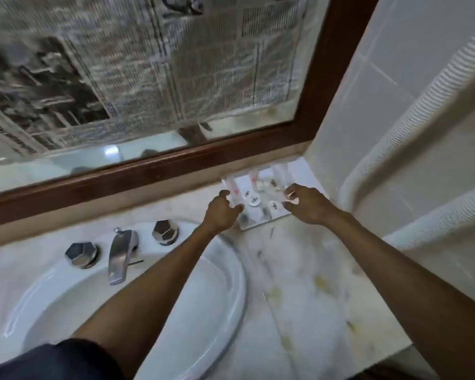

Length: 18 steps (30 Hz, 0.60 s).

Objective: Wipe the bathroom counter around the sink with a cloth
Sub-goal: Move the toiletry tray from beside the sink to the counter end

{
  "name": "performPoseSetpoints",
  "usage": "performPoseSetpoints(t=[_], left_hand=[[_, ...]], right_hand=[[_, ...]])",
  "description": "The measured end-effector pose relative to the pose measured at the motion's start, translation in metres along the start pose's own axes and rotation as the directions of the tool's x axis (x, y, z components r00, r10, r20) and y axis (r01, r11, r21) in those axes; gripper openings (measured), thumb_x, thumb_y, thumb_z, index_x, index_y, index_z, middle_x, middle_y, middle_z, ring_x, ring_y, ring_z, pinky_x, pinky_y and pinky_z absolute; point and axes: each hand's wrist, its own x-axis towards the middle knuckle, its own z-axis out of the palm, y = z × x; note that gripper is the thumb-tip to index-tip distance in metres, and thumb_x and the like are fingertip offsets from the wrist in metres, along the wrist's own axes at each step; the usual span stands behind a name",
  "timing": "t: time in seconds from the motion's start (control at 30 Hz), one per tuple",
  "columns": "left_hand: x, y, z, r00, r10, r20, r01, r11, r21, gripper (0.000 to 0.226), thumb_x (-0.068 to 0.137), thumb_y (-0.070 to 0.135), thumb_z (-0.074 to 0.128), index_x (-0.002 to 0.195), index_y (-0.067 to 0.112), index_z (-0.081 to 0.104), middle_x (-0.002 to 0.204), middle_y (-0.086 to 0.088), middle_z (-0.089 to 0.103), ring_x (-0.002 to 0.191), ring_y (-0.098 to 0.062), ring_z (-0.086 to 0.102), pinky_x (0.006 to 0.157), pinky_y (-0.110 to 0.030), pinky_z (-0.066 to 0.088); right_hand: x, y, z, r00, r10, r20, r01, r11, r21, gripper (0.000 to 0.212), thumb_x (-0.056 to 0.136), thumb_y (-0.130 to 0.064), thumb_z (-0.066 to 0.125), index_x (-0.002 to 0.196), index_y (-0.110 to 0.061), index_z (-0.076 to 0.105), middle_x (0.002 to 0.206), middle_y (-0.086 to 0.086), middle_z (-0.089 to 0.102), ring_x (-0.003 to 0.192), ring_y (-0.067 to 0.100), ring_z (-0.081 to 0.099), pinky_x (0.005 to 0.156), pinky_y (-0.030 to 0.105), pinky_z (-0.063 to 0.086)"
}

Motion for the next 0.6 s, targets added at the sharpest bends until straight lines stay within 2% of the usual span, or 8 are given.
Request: performPoseSetpoints(t=[0.1,0.2,0.37,0.47,0.6], left_hand=[[0.012,-0.003,0.02,0.989,-0.142,-0.03,0.137,0.984,-0.116,0.087,0.089,0.041,0.073,0.155,0.006,0.027,0.143,-0.02,0.051,0.131,-0.036,0.052,0.105,-0.042,0.044],[0.021,-0.001,0.039,0.971,-0.199,-0.136,0.172,0.967,-0.188,0.085,0.089,0.036,0.074,0.153,0.004,0.029,0.142,-0.019,0.052,0.13,-0.038,0.052,0.104,-0.045,0.044],[0.027,-0.004,0.049,0.952,-0.209,-0.225,0.162,0.965,-0.207,0.061,0.084,0.021,0.075,0.136,0.008,0.046,0.116,-0.016,0.069,0.114,-0.037,0.063,0.091,-0.043,0.051],[0.023,-0.009,0.046,0.949,-0.199,-0.245,0.149,0.967,-0.209,0.069,0.084,0.016,0.076,0.144,0.007,0.043,0.112,-0.016,0.073,0.113,-0.035,0.064,0.089,-0.038,0.049],[0.022,-0.022,0.038,0.947,-0.239,-0.216,0.186,0.953,-0.239,0.078,0.081,0.015,0.079,0.149,0.013,0.04,0.107,-0.013,0.075,0.109,-0.034,0.066,0.091,-0.037,0.051]], right_hand=[[0.012,0.019,0.008,0.999,0.014,0.046,-0.017,0.998,0.067,0.036,0.093,-0.035,0.065,0.124,-0.02,0.058,0.123,0.002,0.065,0.097,0.018,0.058,0.084,0.024,0.038],[0.026,0.033,0.016,0.999,-0.011,0.046,0.008,0.998,0.056,0.038,0.093,-0.031,0.066,0.126,-0.016,0.057,0.125,0.005,0.063,0.104,0.024,0.062,0.085,0.026,0.039],[0.05,0.045,0.021,0.999,-0.045,0.031,0.044,0.999,0.024,0.046,0.094,-0.027,0.062,0.136,-0.013,0.049,0.134,0.011,0.056,0.12,0.029,0.054,0.1,0.034,0.04],[0.061,0.05,0.019,0.999,-0.037,0.0,0.037,0.999,-0.002,0.054,0.094,-0.025,0.062,0.143,-0.012,0.041,0.142,0.013,0.047,0.129,0.031,0.047,0.106,0.036,0.037],[0.071,0.056,0.02,0.999,0.023,-0.033,-0.027,0.993,-0.112,0.069,0.096,-0.031,0.057,0.152,-0.01,0.024,0.16,0.016,0.021,0.145,0.036,0.025,0.115,0.046,0.03]])
